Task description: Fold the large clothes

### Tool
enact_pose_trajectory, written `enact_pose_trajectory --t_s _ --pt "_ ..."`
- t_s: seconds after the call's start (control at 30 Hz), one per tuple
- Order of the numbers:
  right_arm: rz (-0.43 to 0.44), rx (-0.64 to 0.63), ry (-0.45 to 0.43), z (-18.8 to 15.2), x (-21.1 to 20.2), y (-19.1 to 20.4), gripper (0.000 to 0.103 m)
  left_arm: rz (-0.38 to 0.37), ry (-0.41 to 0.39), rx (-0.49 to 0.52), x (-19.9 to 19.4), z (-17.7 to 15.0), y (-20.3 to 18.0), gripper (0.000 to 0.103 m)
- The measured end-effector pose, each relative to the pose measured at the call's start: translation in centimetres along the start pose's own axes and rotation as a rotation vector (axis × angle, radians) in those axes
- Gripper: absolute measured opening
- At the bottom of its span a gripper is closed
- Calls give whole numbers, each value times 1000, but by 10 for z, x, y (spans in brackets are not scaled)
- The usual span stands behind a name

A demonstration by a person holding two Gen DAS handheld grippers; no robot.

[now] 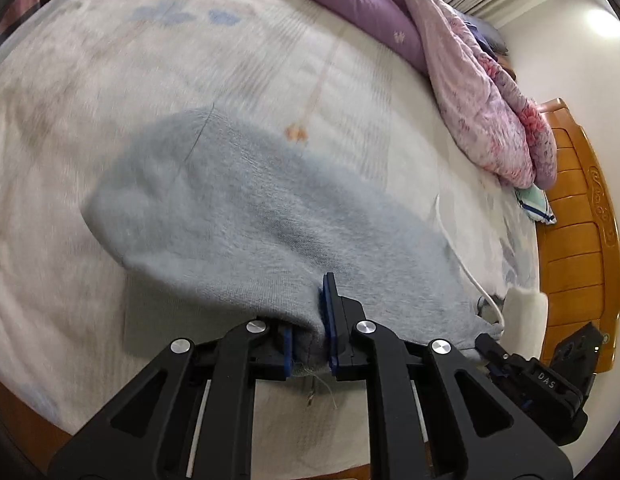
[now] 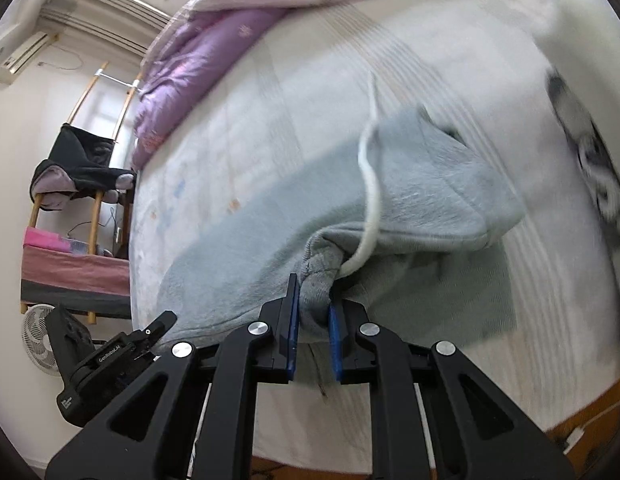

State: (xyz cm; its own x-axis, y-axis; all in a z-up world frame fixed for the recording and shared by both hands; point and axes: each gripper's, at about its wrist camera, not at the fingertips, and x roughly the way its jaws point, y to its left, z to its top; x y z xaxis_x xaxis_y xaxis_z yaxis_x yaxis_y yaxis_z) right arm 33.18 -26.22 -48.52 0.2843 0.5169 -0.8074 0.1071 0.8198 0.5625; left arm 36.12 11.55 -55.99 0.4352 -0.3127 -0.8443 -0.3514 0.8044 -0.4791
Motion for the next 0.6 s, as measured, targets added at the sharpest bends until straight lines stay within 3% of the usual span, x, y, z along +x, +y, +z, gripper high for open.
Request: enact_pose_trajectory --t_s 0.2,0.27,0.3,0.33,0.37,0.4,0.43,0.47,0.53,0.6 --pt "-47 6 71 -35 32 -38 12 55 35 -14 32 -49 33 13" --pt "-74 27 106 -41 48 -53 20 113 70 -22 49 -60 45 17" --pt "-88 43 132 -44 55 -60 22 123 98 -49 58 -65 54 22" --pt "-76 58 147 -46 57 -64 23 131 98 -81 60 -68 63 37" --pt "-68 56 136 -47 52 -63 26 135 87 -101 58 -68 68 59" --pt "-78 47 123 -46 47 -60 31 132 66 -131 51 -68 73 68" --pt "-117 32 108 -45 39 -55 44 130 36 -150 43 -68 77 75" --pt "-151 19 92 -44 32 -52 49 132 -16 -163 30 -68 83 76" --pt "-246 -30 34 -44 11 -37 49 123 -64 -192 14 -68 93 81" --pt "-265 -75 -43 -44 -4 -20 49 108 -98 -239 6 -67 109 82"
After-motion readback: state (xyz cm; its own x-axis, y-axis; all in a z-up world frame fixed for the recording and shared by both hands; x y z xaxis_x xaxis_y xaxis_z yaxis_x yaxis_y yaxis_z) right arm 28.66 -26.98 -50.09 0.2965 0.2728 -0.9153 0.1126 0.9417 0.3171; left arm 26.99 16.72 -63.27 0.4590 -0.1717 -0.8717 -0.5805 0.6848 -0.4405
